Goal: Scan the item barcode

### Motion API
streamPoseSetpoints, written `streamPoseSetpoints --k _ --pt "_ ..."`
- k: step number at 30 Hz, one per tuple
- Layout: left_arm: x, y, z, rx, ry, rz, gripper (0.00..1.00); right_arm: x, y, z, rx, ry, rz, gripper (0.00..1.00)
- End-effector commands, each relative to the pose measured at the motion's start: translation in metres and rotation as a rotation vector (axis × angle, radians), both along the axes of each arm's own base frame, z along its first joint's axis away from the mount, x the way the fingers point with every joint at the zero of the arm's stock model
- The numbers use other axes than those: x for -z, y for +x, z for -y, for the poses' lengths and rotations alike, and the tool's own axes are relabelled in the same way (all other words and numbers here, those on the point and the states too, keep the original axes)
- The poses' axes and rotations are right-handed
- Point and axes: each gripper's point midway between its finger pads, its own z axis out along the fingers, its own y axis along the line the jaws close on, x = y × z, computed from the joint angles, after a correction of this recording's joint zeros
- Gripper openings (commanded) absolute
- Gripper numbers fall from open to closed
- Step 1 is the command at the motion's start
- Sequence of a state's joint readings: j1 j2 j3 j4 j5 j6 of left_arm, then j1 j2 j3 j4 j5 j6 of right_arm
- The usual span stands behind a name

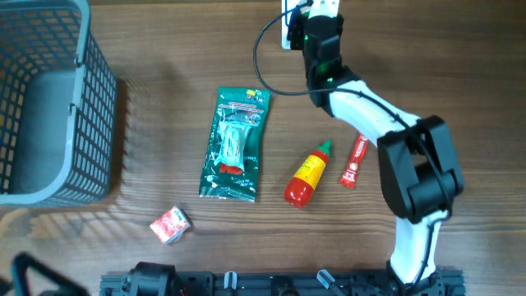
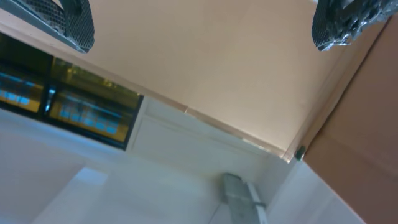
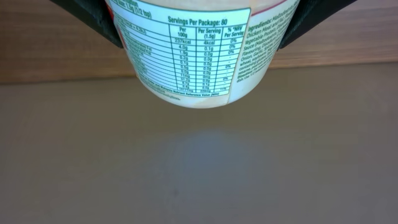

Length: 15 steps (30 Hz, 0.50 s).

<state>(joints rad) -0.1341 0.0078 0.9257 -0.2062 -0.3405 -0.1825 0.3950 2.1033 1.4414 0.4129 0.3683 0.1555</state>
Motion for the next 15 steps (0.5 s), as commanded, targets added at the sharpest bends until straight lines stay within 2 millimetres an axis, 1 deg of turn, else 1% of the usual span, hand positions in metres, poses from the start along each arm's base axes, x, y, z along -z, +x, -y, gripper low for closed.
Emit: streamPoseSetpoints --k 1,3,6,9,13,15 --pt "0.016 0.022 -0.002 -0.024 -0.017 -0.029 1.00 0.006 0.026 -0.013 -0.066 0.004 0.020 0.61" --pt "0.022 0.030 -0.003 -0.033 -0.023 -0.040 1.00 0.007 0.034 -0.016 -0.067 0.001 0.028 0.61" --pt "0.032 0.038 -0.008 -0.064 -0.044 -0.066 1.00 0.016 0.048 -0.020 -0.062 -0.021 0.036 0.62" --pt "0.035 0.041 -0.008 -0.067 -0.046 -0.070 1.00 0.021 0.059 -0.016 -0.016 -0.027 0.043 0.62" --pt "0.035 0.042 -0.008 -0.067 -0.046 -0.069 1.00 0.020 0.064 -0.011 0.013 -0.034 0.043 0.62" --pt "0.034 0.042 -0.008 -0.065 -0.046 -0.068 1.00 0.018 0.064 -0.001 0.075 -0.048 0.043 0.60"
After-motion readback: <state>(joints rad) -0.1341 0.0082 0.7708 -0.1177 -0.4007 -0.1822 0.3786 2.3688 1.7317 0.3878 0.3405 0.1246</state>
